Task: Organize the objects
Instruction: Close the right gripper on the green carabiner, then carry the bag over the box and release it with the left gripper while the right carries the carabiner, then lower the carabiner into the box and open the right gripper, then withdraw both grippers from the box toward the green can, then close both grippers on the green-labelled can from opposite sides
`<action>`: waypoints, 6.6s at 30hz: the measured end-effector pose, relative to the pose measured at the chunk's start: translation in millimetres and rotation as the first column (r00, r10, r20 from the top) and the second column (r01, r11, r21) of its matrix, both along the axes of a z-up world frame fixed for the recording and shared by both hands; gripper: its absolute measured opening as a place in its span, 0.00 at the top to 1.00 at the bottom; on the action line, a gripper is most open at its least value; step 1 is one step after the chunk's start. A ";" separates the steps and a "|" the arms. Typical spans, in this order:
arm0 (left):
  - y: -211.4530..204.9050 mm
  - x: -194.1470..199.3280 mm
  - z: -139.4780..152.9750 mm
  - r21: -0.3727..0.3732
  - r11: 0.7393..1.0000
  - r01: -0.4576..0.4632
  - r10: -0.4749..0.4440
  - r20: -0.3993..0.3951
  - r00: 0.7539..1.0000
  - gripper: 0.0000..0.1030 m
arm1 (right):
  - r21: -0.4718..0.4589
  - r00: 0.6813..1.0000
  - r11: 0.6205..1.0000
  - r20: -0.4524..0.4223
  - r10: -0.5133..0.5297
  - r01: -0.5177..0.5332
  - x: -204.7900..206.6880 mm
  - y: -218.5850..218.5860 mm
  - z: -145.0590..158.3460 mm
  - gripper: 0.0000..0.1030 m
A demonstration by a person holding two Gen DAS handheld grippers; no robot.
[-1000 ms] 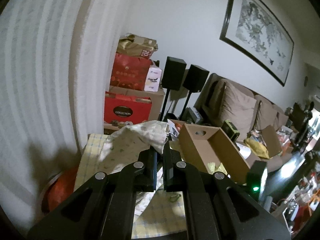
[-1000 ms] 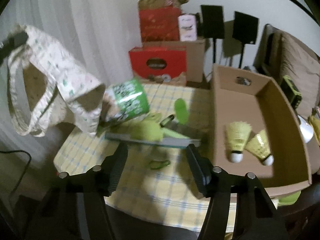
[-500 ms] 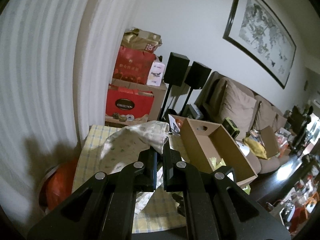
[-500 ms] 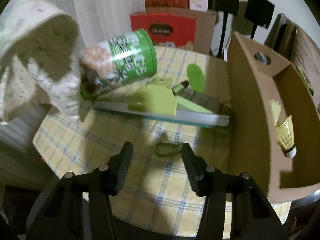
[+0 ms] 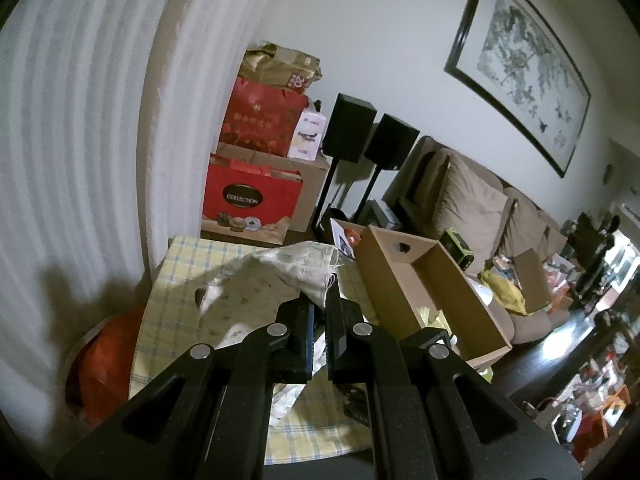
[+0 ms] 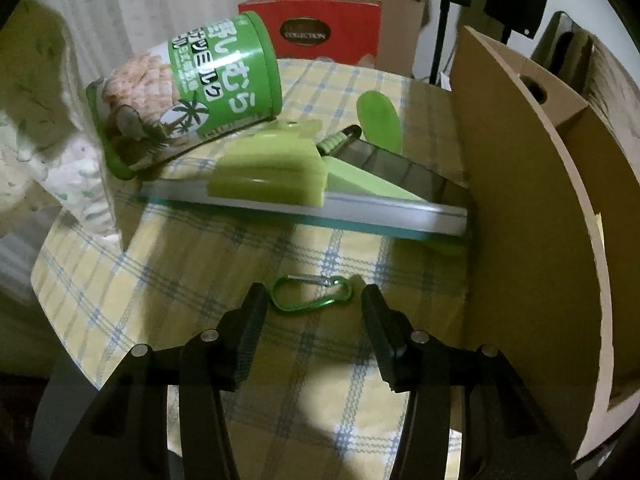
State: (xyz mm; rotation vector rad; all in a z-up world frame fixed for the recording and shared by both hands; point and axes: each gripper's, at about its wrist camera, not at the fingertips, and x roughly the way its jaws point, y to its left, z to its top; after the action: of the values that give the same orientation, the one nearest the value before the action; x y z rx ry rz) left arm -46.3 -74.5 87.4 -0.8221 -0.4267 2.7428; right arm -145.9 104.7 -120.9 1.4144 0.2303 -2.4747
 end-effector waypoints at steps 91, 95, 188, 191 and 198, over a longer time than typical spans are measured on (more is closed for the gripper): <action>272.9 -177.4 -97.5 -0.100 0.904 0.415 -0.355 0.364 0.861 0.31 | -0.167 0.941 0.933 -0.060 -0.333 0.319 10.4 213.1 80.8 0.56; 252.4 -164.7 -86.8 -0.081 0.912 0.402 -0.354 0.341 0.871 0.27 | -0.166 0.939 0.932 -0.066 -0.336 0.322 9.1 209.7 79.0 0.55; -33.3 -93.7 -136.8 0.004 0.998 -0.069 0.065 0.299 0.952 0.23 | -0.262 0.985 0.960 -0.160 0.060 -0.101 -92.0 -29.8 110.8 0.42; -33.8 -99.6 -141.2 0.017 0.997 -0.073 0.064 0.306 0.950 0.23 | -0.282 0.987 0.953 -0.146 0.074 -0.113 -101.9 -32.5 105.1 0.42; -32.6 -109.0 -151.2 0.036 0.997 -0.064 0.048 0.325 0.944 0.32 | -0.366 0.990 0.921 -0.098 0.103 -0.132 -121.5 -33.6 90.8 0.42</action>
State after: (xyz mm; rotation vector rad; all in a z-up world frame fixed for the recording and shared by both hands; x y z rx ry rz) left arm -155.3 -107.0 -63.8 -1.2742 -0.5811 2.6389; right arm -267.4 71.1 -30.0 1.1147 -0.1323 -2.3200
